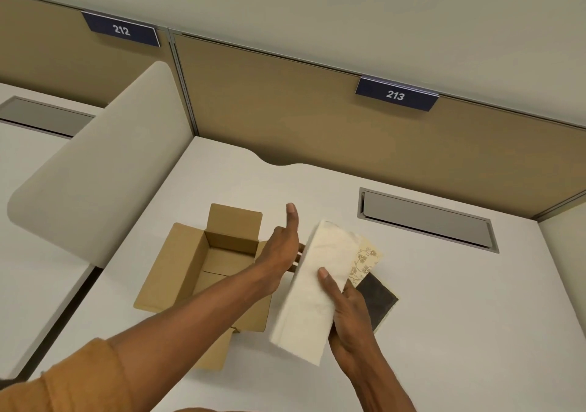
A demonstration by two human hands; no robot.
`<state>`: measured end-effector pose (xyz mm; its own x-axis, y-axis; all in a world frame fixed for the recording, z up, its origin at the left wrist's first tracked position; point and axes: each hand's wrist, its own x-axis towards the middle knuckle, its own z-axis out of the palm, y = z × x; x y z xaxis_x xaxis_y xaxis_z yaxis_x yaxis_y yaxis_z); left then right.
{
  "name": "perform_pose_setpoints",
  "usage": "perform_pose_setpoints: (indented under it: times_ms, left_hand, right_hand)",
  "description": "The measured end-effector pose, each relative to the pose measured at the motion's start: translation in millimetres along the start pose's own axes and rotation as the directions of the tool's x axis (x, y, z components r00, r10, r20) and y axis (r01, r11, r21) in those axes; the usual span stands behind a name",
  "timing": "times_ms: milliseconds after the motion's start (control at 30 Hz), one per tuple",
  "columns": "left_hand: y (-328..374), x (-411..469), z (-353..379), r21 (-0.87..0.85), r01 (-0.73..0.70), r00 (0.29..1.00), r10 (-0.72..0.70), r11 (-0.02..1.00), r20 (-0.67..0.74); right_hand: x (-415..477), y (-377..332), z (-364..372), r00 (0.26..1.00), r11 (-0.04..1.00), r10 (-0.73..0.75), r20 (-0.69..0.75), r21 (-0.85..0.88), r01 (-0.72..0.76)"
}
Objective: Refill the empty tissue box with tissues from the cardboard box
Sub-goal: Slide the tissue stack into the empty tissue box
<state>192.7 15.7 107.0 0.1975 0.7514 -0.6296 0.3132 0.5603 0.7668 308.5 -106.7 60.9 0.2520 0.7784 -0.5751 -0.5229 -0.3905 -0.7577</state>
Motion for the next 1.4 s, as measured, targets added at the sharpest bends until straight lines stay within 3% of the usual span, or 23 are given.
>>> perform_pose_setpoints:
  times_ms: [167, 433, 667, 833, 967, 1033, 1200, 1400]
  left_hand:
    - [-24.5, -25.6, 6.0, 0.25, -0.105, 0.975, 0.051, 0.963, 0.214]
    - [-65.1, -47.1, 27.3, 0.559, -0.366, 0.929, 0.26, 0.744, 0.263]
    - [-98.2, -59.0, 23.0, 0.691, -0.416, 0.909, 0.256, 0.591, 0.328]
    - [-84.9, -51.7, 21.1, 0.639, -0.515, 0.856, 0.376, 0.571, 0.355]
    - [-57.6, -35.6, 42.0, 0.499, -0.738, 0.661, 0.636, 0.455, 0.398]
    - [-52.9, -30.8, 55.6, 0.457, -0.802, 0.581, 0.682, 0.385, 0.444]
    - [-58.7, -21.6, 71.3, 0.443, -0.817, 0.569, 0.643, 0.37, 0.513]
    - [-62.0, -21.2, 74.4, 0.357, -0.812, 0.583, 0.609, 0.462, 0.538]
  right_hand:
    - [10.5, -11.3, -10.1, 0.999, 0.983, 0.002, -0.043, 0.186, 0.006]
    - [16.0, -7.2, -24.1, 0.997, 0.914, 0.035, -0.066, 0.405, -0.005]
    - [16.0, 2.0, -43.4, 0.998, 0.89, -0.002, -0.056, 0.456, 0.027]
    - [14.2, 9.0, -53.5, 0.999, 0.872, -0.037, -0.026, 0.488, 0.045]
    - [17.5, 21.6, -51.1, 0.993, 0.878, -0.021, -0.115, 0.473, 0.074]
    - [19.5, 24.1, -47.6, 0.986, 0.892, -0.023, -0.164, 0.443, 0.094]
    - [19.7, 22.5, -51.8, 0.985, 0.888, -0.039, -0.17, 0.445, 0.112]
    - [16.6, 17.6, -58.0, 0.982, 0.907, -0.039, -0.186, 0.406, 0.112]
